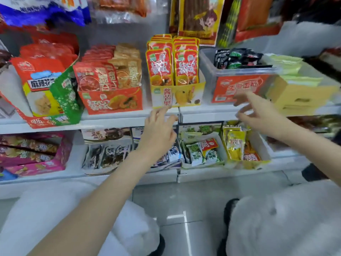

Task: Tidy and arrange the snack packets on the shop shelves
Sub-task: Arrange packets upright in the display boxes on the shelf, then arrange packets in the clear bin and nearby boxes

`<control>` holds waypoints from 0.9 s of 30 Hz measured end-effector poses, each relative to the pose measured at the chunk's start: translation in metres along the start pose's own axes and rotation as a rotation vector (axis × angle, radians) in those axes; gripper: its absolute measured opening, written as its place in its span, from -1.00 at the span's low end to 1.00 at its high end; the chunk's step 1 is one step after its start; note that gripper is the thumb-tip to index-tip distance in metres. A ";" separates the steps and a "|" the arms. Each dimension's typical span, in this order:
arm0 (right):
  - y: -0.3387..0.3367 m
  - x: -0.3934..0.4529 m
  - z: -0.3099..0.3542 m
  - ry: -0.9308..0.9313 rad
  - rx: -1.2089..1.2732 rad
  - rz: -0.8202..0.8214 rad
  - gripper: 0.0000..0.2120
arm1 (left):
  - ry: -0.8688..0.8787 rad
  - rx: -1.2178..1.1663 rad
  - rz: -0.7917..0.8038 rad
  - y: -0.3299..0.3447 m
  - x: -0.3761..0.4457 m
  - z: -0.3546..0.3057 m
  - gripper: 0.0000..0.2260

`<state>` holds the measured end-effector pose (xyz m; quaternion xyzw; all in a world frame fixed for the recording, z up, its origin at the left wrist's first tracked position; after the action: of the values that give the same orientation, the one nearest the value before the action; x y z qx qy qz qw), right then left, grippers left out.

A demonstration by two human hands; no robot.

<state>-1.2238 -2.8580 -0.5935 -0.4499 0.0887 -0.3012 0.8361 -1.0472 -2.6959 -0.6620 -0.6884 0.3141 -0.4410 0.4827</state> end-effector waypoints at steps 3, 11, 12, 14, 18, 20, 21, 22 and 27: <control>-0.008 -0.027 -0.065 0.147 -0.101 0.157 -0.68 | 0.130 0.017 0.137 0.037 0.007 -0.039 -0.65; 0.017 -0.034 -0.216 0.548 0.026 0.228 -0.64 | 0.264 -0.076 0.334 0.130 0.033 -0.109 -0.61; 0.024 -0.030 -0.225 0.575 0.080 0.184 -0.65 | 0.280 -0.088 0.322 0.139 0.043 -0.119 -0.61; 0.040 -0.019 -0.236 0.598 0.092 0.192 -0.75 | 0.357 -0.070 0.292 0.157 0.063 -0.142 -0.61; 0.075 0.007 -0.251 0.623 0.012 0.306 -0.41 | 0.519 0.099 0.485 0.197 0.095 -0.178 -0.53; 0.090 0.010 -0.261 0.654 -0.025 0.311 -0.36 | 0.549 0.177 0.577 0.214 0.099 -0.185 -0.56; 0.096 0.011 -0.266 0.658 -0.038 0.292 -0.39 | 0.539 0.206 0.609 0.220 0.100 -0.184 -0.57; 0.100 0.010 -0.268 0.650 -0.029 0.256 -0.43 | 0.521 0.231 0.633 0.225 0.098 -0.181 -0.56; 0.072 0.004 -0.269 0.620 0.086 -0.111 -0.42 | 0.459 0.246 0.677 0.231 0.092 -0.167 -0.55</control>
<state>-1.3026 -3.0187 -0.8065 -0.3049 0.3017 -0.4726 0.7699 -1.1625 -2.9171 -0.8272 -0.3677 0.5666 -0.4338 0.5964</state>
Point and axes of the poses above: each hand's wrist, its own x-axis towards the middle knuckle, its own y-axis out of the palm, z = x × y, the point moved 2 cm from there along x, towards the middle knuckle, and after that the axes turned 8 degrees about x, right-handed, at the moved point
